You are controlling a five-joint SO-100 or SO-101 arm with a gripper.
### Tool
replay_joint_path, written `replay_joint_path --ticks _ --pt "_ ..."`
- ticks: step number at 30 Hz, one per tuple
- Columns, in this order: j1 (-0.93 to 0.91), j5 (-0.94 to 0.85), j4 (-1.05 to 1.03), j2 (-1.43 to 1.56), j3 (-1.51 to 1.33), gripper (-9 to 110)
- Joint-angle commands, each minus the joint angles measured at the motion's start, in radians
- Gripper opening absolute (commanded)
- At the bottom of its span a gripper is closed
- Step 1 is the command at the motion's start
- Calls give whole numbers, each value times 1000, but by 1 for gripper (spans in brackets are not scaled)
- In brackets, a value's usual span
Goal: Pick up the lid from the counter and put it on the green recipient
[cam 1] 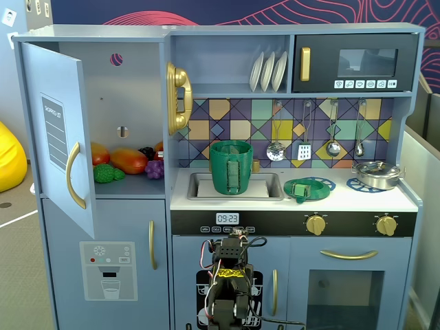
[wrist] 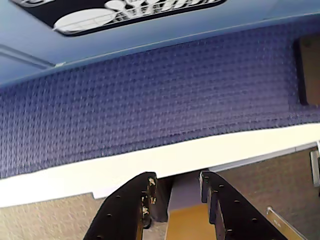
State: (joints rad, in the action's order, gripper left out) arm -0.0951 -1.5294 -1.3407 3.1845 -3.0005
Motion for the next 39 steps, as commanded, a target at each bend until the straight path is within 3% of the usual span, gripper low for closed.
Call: replay_joint_path --ticks 1,9,12,22,32,39 --pt "-130 -31 126 -51 58 0" --pt "-316 -239 775 -342 463 1" --pt "-400 -230 919 -371 505 13" --pt "-565 -120 1034 -353 462 47" --pt "-578 -118 1305 -557 472 49" --pt "-563 -135 1331 -732 603 47"
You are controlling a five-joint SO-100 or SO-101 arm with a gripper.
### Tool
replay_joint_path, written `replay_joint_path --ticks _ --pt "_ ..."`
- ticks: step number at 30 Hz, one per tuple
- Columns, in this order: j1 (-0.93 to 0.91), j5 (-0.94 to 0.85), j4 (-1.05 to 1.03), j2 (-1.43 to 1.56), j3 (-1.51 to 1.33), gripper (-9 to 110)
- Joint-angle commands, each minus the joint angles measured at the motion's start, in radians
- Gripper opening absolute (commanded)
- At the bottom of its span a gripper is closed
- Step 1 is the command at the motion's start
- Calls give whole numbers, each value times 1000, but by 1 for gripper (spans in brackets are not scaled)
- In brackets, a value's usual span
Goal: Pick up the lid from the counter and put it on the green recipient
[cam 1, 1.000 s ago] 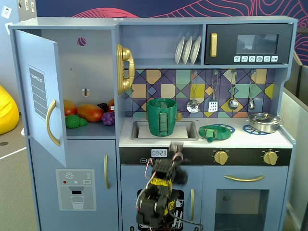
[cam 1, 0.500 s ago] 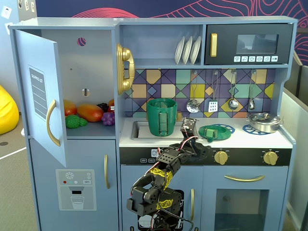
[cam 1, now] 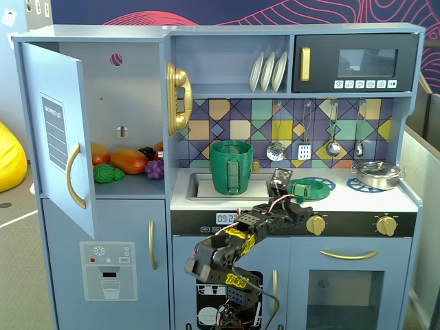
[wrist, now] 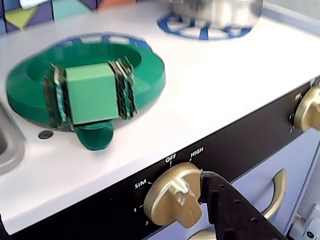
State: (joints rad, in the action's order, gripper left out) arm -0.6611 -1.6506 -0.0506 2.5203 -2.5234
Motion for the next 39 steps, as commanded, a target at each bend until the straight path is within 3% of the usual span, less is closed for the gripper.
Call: replay_joint_path --ticks 1,33,35,39 --pt "8 -15 44 -91 147 47" --pt "98 -32 95 -518 529 37" --pt "103 -31 94 -543 554 34" --pt "120 -55 80 -601 612 17"
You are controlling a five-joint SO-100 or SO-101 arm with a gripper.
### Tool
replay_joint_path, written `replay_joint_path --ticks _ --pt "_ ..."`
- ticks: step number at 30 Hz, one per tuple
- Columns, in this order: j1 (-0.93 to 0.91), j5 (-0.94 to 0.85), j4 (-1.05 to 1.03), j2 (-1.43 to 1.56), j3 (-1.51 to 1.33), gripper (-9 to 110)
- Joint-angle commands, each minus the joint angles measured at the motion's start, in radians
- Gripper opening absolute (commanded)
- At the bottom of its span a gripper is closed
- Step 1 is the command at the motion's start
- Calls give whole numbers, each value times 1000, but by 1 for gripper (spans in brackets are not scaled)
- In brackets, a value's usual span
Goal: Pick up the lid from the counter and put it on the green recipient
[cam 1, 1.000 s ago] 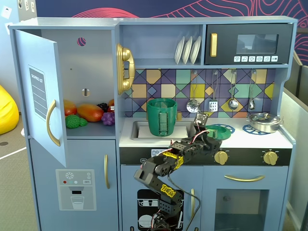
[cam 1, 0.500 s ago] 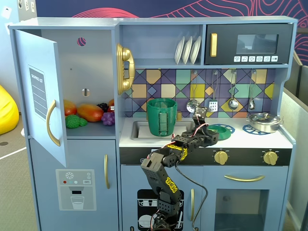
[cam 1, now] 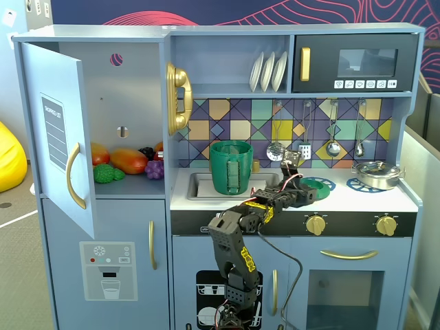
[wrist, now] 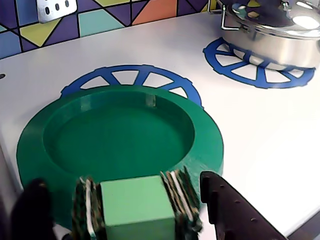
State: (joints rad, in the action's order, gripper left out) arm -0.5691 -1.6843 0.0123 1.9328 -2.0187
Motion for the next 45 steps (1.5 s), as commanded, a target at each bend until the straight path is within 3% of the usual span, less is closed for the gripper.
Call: replay_joint_path --ticks 1,3,14,24,36,45 --pt "37 -23 17 -25 118 9" --pt "48 -20 15 -31 124 0" --pt "54 25 26 31 141 0" --pt "95 46 -195 103 410 0" --pt "295 48 -390 92 680 0" --pt "453 49 -446 84 718 0"
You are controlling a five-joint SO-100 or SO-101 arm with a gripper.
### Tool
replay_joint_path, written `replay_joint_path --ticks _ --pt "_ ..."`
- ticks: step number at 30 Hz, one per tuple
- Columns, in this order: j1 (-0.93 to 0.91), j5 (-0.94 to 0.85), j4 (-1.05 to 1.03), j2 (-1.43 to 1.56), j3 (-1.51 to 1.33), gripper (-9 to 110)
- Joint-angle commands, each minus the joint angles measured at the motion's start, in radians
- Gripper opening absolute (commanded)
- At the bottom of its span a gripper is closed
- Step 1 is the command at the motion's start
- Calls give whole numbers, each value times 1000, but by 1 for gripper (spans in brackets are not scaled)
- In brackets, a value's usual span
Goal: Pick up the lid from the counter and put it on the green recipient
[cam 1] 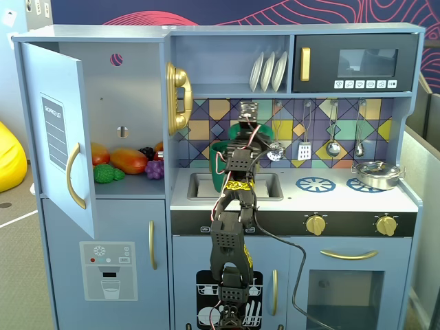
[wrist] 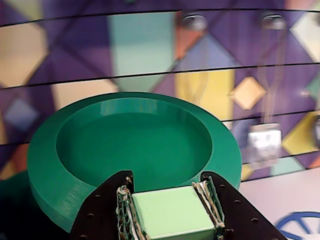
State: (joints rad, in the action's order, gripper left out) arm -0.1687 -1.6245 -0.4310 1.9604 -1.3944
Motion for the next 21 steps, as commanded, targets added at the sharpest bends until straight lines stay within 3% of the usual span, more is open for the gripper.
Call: replay_joint_path --ticks 1,21 --pt "64 -15 -5 51 100 0" --pt "123 -101 -72 74 12 0"
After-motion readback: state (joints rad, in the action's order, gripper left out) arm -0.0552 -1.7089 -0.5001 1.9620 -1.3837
